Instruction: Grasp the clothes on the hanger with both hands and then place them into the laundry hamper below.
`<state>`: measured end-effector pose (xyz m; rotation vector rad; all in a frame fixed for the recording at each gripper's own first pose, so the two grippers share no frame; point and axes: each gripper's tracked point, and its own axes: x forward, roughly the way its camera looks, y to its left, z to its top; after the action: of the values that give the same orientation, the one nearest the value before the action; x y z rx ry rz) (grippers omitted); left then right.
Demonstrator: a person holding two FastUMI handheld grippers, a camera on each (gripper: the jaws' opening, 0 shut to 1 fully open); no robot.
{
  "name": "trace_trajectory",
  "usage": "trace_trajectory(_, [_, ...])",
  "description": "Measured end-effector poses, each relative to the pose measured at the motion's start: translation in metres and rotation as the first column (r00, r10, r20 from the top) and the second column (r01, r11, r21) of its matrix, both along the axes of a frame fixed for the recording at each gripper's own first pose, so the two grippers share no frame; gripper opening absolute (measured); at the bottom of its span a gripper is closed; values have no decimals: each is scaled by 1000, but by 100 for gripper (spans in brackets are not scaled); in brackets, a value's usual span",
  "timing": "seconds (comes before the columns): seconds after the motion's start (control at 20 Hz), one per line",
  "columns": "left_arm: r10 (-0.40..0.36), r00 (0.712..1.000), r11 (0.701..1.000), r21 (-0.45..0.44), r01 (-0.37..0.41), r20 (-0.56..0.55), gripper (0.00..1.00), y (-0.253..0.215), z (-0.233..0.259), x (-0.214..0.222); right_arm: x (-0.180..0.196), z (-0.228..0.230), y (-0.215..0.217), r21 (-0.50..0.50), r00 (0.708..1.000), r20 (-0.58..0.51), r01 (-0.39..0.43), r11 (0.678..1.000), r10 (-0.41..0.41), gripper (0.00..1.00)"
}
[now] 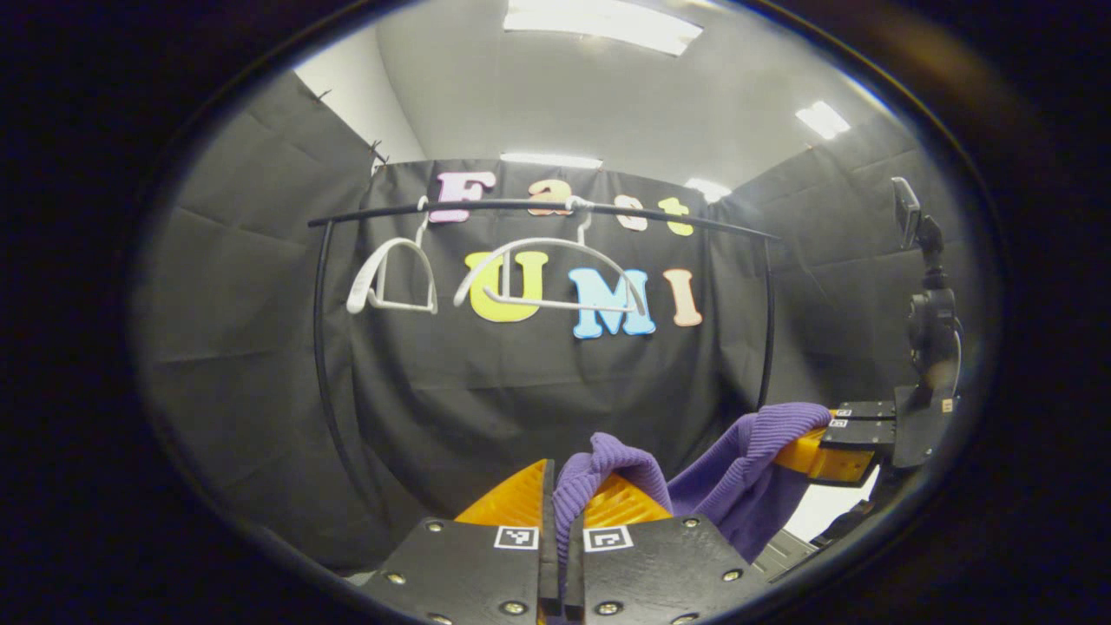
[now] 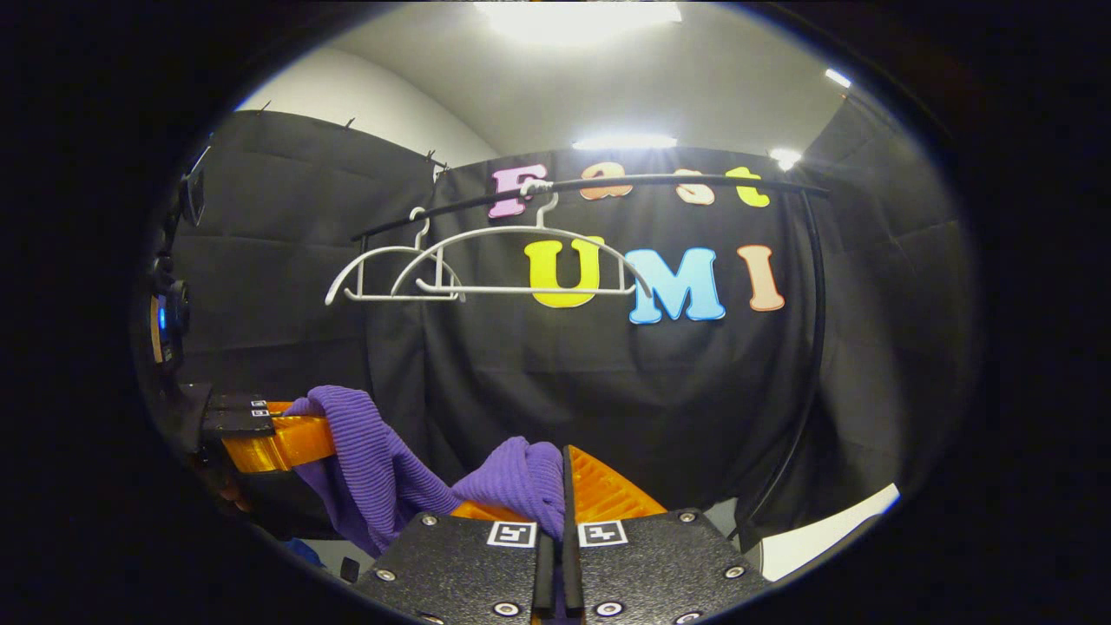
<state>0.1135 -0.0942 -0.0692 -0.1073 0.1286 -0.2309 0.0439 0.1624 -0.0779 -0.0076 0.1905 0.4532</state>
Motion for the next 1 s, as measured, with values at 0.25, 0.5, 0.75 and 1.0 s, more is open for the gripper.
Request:
trace_trajectory(0.25, [10, 997, 1000, 28, -8, -81, 4, -4, -63, -1, -19, -58, -2, -51, 996, -88, -23, 998, 18, 4])
trace_trajectory(0.5, [4, 982, 998, 62, 8, -189, 4, -14, -116, 4, -28, -110, -1, -119, 984, -175, -42, 992, 21, 5])
trace_trajectory(0.75, [27, 950, 995, 104, 6, -311, 4, -10, -184, -7, -37, -163, -3, -199, 963, -268, -81, 977, 26, 5])
trace_trajectory(1.0, [61, 901, 990, 144, 2, -430, 4, -1, -245, -23, -41, -210, -6, -249, 930, -368, -93, 964, -6, 6])
